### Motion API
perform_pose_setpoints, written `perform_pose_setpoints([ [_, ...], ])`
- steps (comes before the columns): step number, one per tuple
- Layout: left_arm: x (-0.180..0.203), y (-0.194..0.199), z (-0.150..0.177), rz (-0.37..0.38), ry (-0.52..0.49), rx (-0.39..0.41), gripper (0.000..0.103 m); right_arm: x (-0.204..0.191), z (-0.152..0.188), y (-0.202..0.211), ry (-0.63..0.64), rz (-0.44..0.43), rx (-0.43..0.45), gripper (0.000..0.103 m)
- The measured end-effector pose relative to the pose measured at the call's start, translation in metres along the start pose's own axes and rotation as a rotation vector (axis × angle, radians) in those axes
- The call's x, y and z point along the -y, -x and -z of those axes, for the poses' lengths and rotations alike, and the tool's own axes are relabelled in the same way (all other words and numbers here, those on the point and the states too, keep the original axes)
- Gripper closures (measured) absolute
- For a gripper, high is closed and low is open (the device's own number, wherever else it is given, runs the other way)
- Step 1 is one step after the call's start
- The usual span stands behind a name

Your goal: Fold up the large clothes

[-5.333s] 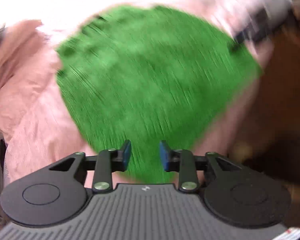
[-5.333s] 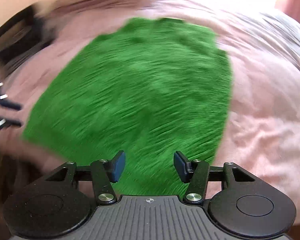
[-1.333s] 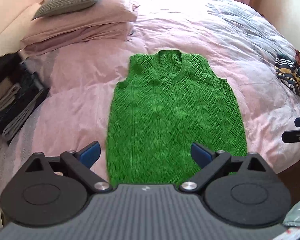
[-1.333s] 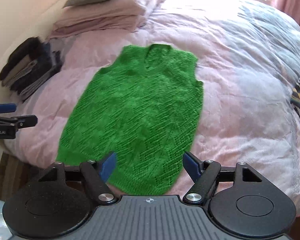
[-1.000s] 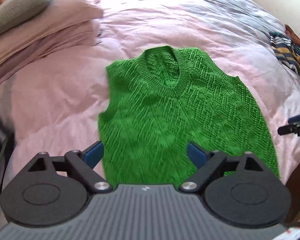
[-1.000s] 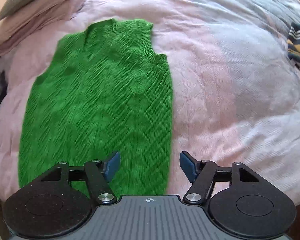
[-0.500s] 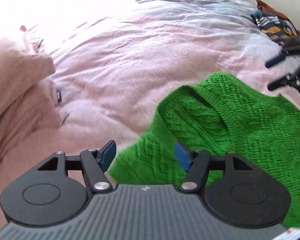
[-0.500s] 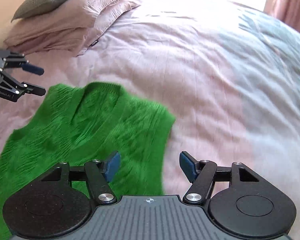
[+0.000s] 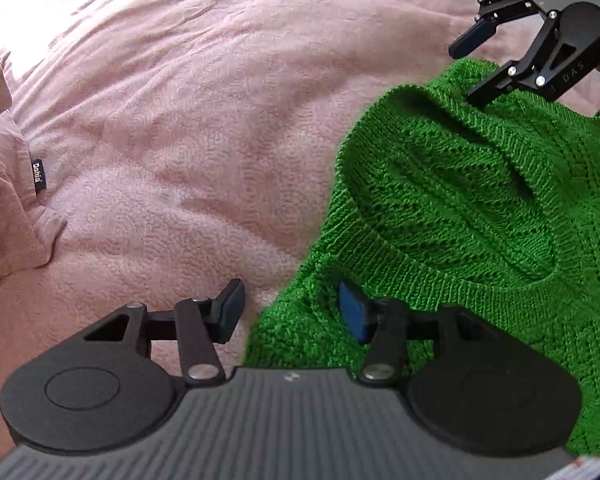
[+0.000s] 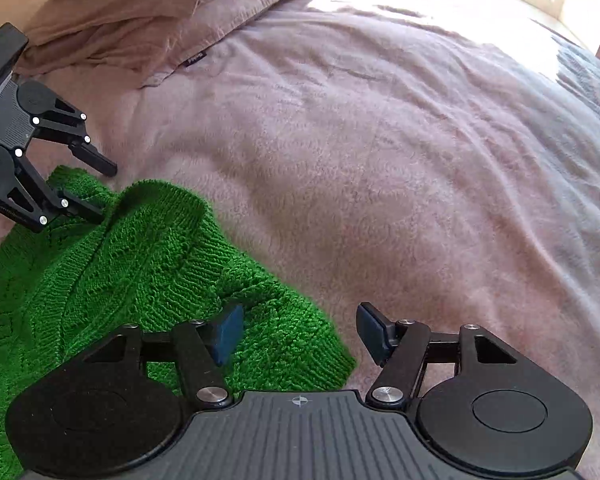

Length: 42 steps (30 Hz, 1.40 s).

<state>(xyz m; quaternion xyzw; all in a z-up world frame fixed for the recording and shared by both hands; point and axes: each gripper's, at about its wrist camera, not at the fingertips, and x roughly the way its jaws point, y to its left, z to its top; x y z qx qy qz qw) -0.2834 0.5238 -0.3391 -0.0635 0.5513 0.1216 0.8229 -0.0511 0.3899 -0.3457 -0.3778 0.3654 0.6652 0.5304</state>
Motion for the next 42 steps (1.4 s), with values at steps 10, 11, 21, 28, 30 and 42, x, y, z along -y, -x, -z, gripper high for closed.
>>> perform_pose_setpoints([
  [10, 0.038, 0.077, 0.023, -0.119, 0.020, 0.209, 0.095, -0.023, 0.028, 0.089, 0.036, 0.011, 0.287, 0.092],
  [11, 0.046, 0.096, 0.031, -0.140, 0.042, 0.251, 0.095, -0.031, 0.036, 0.108, 0.058, 0.026, 0.335, 0.092],
  [21, 0.242, 0.221, 0.160, -0.187, 0.241, 0.331, 0.094, -0.170, 0.219, 0.238, 0.419, 0.088, 0.403, 0.092],
  [28, 0.320, 0.200, 0.246, -0.068, 0.690, 0.235, 0.080, -0.198, 0.317, 0.214, 0.047, -0.076, 0.056, 0.070],
  [30, 0.316, 0.201, 0.257, -0.060, 0.821, 0.311, 0.069, -0.182, 0.320, 0.212, -0.191, -0.151, 0.100, 0.059],
  [42, 0.253, 0.141, 0.304, 0.150, 1.323, 0.625, 0.055, -0.123, 0.321, 0.133, -0.997, -0.487, 0.343, 0.059],
])
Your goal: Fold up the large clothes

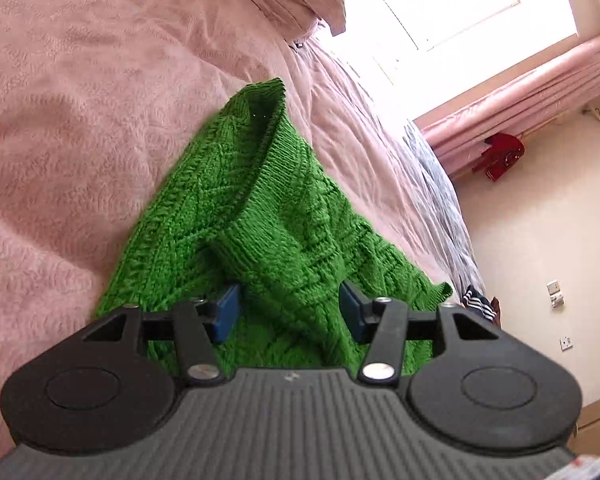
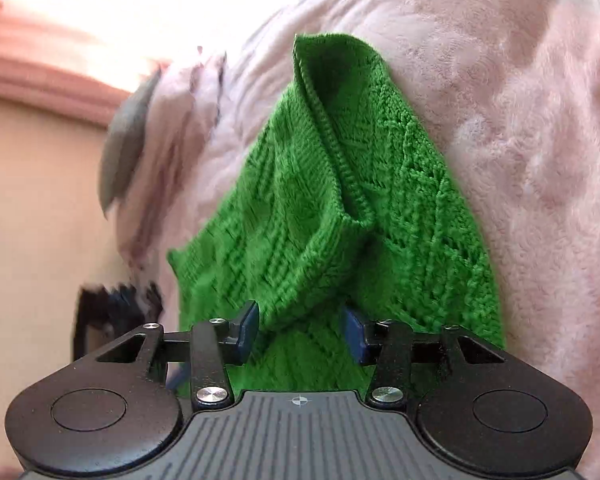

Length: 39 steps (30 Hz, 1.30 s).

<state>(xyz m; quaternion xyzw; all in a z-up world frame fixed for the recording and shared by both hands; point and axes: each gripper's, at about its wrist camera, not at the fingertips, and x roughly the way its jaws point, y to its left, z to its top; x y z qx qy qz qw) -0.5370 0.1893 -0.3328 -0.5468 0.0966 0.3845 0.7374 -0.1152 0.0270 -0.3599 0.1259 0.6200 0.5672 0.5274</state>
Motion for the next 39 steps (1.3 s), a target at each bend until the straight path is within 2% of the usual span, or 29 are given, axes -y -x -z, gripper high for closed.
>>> perform_pose_setpoints([
  [3, -0.001, -0.007, -0.002, 0.005, -0.018, 0.007, 0.055, -0.007, 0.000, -0.009, -0.018, -0.020, 0.080, 0.059],
  [5, -0.002, -0.011, -0.003, -0.010, -0.004, 0.006, 0.061, -0.008, -0.002, -0.019, -0.090, 0.034, 0.103, 0.063],
  [6, -0.002, -0.012, -0.005, -0.017, -0.011, 0.004, 0.077, -0.010, -0.003, -0.023, -0.095, 0.030, 0.115, 0.081],
  [7, -0.001, -0.012, -0.007, -0.020, -0.024, 0.006, 0.088, -0.014, -0.004, -0.026, -0.082, 0.046, 0.120, 0.097],
  [8, 0.001, -0.007, -0.006, 0.003, -0.049, 0.011, 0.096, -0.019, -0.004, -0.022, -0.071, 0.060, 0.139, 0.097],
  [12, 0.010, 0.035, 0.009, 0.090, -0.140, 0.074, 0.096, -0.033, 0.013, 0.020, 0.022, -0.001, 0.240, 0.098],
  [14, 0.011, 0.055, 0.027, 0.086, -0.200, 0.090, 0.096, -0.029, 0.025, 0.035, 0.024, -0.026, 0.239, 0.098],
  [17, 0.003, 0.071, 0.054, 0.064, -0.248, 0.087, 0.096, -0.020, 0.045, 0.052, 0.033, -0.015, 0.219, 0.098],
  [20, -0.008, 0.079, 0.071, 0.044, -0.230, 0.068, 0.096, -0.012, 0.055, 0.060, 0.020, -0.007, 0.213, 0.098],
  [25, -0.011, 0.101, 0.081, 0.070, -0.219, 0.118, 0.097, -0.019, 0.068, 0.075, 0.063, -0.044, 0.230, 0.098],
  [29, -0.008, 0.104, 0.091, 0.046, -0.254, 0.111, 0.097, -0.009, 0.077, 0.080, 0.075, 0.006, 0.228, 0.098],
  [30, -0.008, 0.105, 0.094, 0.051, -0.258, 0.112, 0.097, 0.003, 0.086, 0.097, 0.054, 0.003, 0.232, 0.098],
  [35, -0.011, 0.109, 0.103, 0.040, -0.258, 0.115, 0.096, -0.003, 0.093, 0.111, 0.098, -0.018, 0.260, 0.098],
  [37, -0.015, 0.105, 0.108, 0.005, -0.267, 0.105, 0.096, 0.001, 0.095, 0.105, 0.105, 0.025, 0.246, 0.098],
  [39, -0.021, 0.100, 0.113, -0.027, -0.267, 0.091, 0.094, 0.006, 0.098, 0.092, 0.124, 0.107, 0.198, 0.097],
])
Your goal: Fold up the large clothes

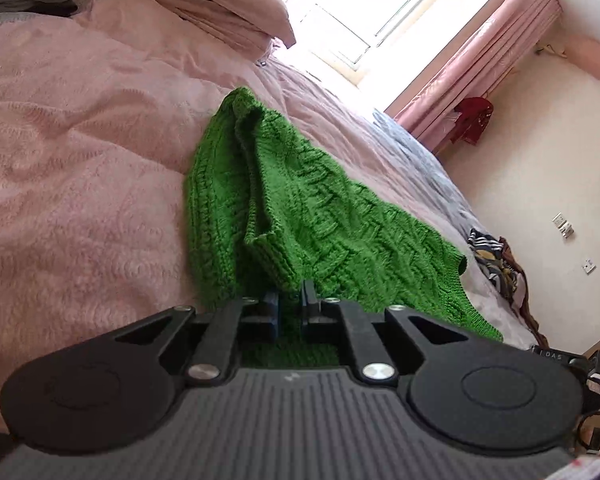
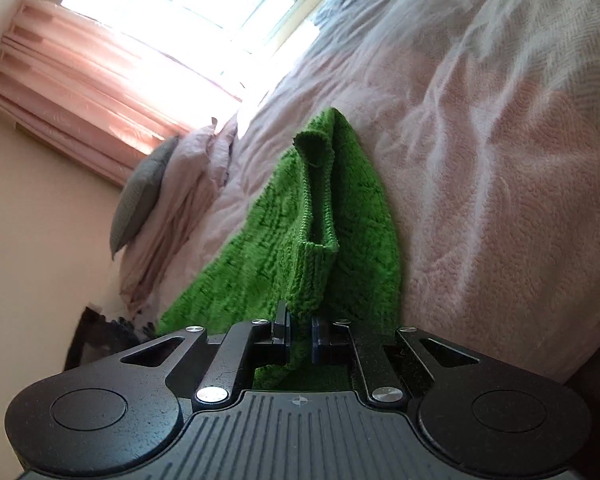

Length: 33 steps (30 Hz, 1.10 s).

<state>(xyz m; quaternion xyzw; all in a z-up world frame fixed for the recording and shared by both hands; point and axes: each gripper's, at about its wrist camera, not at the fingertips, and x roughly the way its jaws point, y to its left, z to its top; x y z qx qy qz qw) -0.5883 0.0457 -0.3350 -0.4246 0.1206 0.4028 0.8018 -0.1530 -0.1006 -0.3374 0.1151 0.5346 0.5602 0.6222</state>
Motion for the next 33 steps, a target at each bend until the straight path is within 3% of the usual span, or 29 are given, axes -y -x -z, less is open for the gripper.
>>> perform_pose_setpoints([
  [2, -0.001, 0.002, 0.004, -0.020, 0.003, -0.005, 0.091, -0.002, 0.005, -0.002, 0.044, 0.027, -0.011, 0.095],
  [4, 0.004, 0.011, 0.002, -0.048, -0.035, -0.010, 0.088, -0.012, 0.001, 0.002, 0.113, 0.053, -0.035, 0.082],
  [6, 0.012, 0.021, -0.006, -0.092, -0.091, -0.015, 0.088, -0.030, -0.008, 0.010, 0.229, 0.110, -0.069, 0.061],
  [7, 0.016, 0.026, -0.013, -0.116, -0.123, -0.006, 0.088, -0.040, -0.012, 0.016, 0.304, 0.146, -0.047, 0.060],
  [10, 0.029, 0.030, -0.044, -0.199, -0.223, 0.069, 0.087, -0.072, -0.028, 0.020, 0.533, 0.244, 0.108, 0.059],
  [12, 0.037, 0.020, -0.070, -0.176, -0.266, 0.119, 0.087, -0.089, -0.042, 0.007, 0.623, 0.258, 0.184, 0.059],
  [16, 0.055, -0.036, -0.114, -0.166, -0.380, 0.146, 0.087, -0.115, -0.066, -0.046, 0.758, 0.230, 0.225, 0.062],
  [18, 0.055, -0.072, -0.127, -0.191, -0.420, 0.122, 0.087, -0.120, -0.070, -0.076, 0.835, 0.261, 0.229, 0.074],
  [20, 0.045, -0.103, -0.132, -0.237, -0.433, 0.086, 0.087, -0.111, -0.075, -0.104, 0.852, 0.311, 0.209, 0.076],
  [23, 0.018, -0.146, -0.123, -0.327, -0.449, -0.047, 0.088, -0.070, -0.082, -0.153, 0.805, 0.404, 0.056, 0.076],
  [24, 0.013, -0.150, -0.116, -0.332, -0.468, -0.046, 0.088, -0.058, -0.080, -0.157, 0.796, 0.386, 0.058, 0.076],
  [26, 0.009, -0.143, -0.107, -0.327, -0.482, -0.017, 0.088, -0.055, -0.076, -0.148, 0.806, 0.372, 0.078, 0.075],
  [29, 0.017, -0.117, -0.108, -0.318, -0.421, -0.001, 0.090, -0.067, -0.072, -0.118, 0.782, 0.375, 0.110, 0.075],
  [33, 0.051, -0.064, -0.087, -0.305, -0.458, 0.042, 0.089, -0.087, -0.038, -0.053, 0.718, 0.273, 0.133, 0.075],
])
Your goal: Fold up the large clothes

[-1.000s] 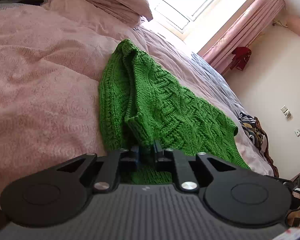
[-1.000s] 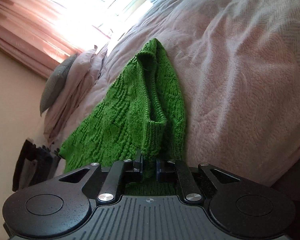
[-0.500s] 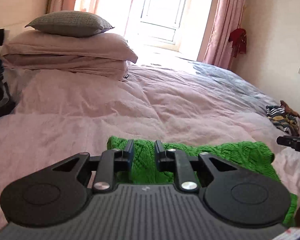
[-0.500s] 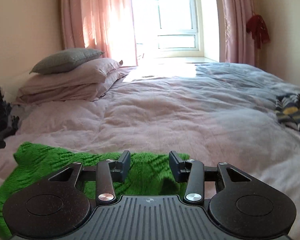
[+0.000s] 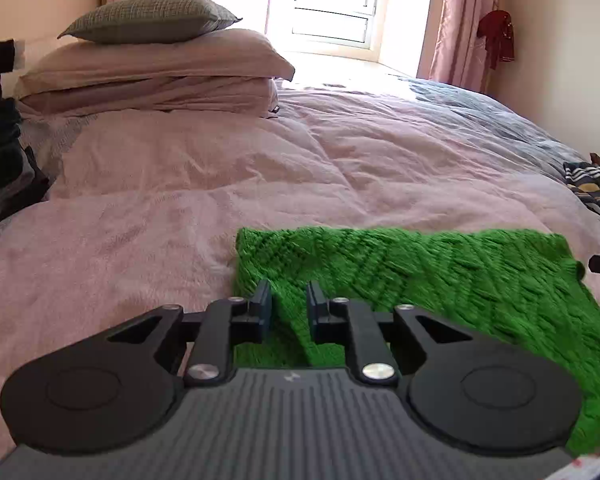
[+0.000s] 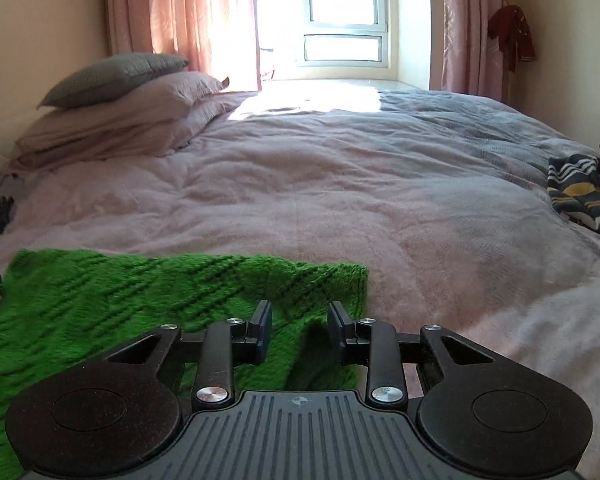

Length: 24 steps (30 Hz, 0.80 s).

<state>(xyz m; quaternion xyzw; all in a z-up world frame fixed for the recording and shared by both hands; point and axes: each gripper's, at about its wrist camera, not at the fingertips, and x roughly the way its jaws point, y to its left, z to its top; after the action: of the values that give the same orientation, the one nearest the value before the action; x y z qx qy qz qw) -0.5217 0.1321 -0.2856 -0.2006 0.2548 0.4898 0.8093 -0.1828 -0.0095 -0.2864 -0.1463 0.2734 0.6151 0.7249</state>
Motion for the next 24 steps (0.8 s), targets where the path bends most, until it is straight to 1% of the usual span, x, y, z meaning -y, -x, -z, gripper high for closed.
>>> perform_pose_setpoints([
  [3, 0.022, 0.041, 0.022, 0.048, -0.004, -0.007, 0.089, -0.018, 0.024, 0.043, -0.005, -0.061, -0.007, 0.075],
  [5, 0.032, 0.057, 0.040, 0.077, 0.010, -0.027, 0.089, -0.029, 0.041, 0.061, 0.003, -0.070, -0.025, 0.075],
  [6, 0.036, 0.061, 0.050, 0.076, 0.017, -0.041, 0.089, -0.033, 0.049, 0.066, 0.015, -0.074, -0.036, 0.075],
  [8, 0.042, 0.061, 0.070, 0.062, 0.016, -0.075, 0.088, -0.038, 0.063, 0.061, 0.040, -0.072, -0.087, 0.075],
  [10, 0.044, 0.057, 0.083, 0.024, 0.019, -0.082, 0.088, -0.040, 0.079, 0.045, 0.071, -0.052, -0.151, 0.075],
  [12, 0.045, 0.058, 0.083, 0.009, 0.053, -0.083, 0.088, -0.039, 0.080, 0.045, 0.050, -0.049, -0.152, 0.075],
  [14, 0.048, 0.065, 0.078, -0.015, 0.066, -0.089, 0.088, -0.040, 0.073, 0.050, 0.035, -0.043, -0.158, 0.074],
  [16, 0.054, 0.076, 0.074, -0.035, 0.065, -0.079, 0.084, -0.042, 0.068, 0.064, 0.036, -0.047, -0.132, 0.069],
  [18, 0.061, 0.090, 0.072, -0.035, 0.060, -0.072, 0.073, -0.043, 0.067, 0.082, 0.031, -0.063, -0.104, 0.047],
  [20, 0.068, 0.104, 0.073, -0.037, 0.056, -0.072, 0.071, -0.042, 0.070, 0.096, 0.011, -0.065, -0.091, 0.043],
  [24, 0.083, 0.129, 0.079, -0.044, 0.043, -0.071, 0.062, -0.042, 0.077, 0.120, -0.004, -0.057, -0.099, 0.042],
])
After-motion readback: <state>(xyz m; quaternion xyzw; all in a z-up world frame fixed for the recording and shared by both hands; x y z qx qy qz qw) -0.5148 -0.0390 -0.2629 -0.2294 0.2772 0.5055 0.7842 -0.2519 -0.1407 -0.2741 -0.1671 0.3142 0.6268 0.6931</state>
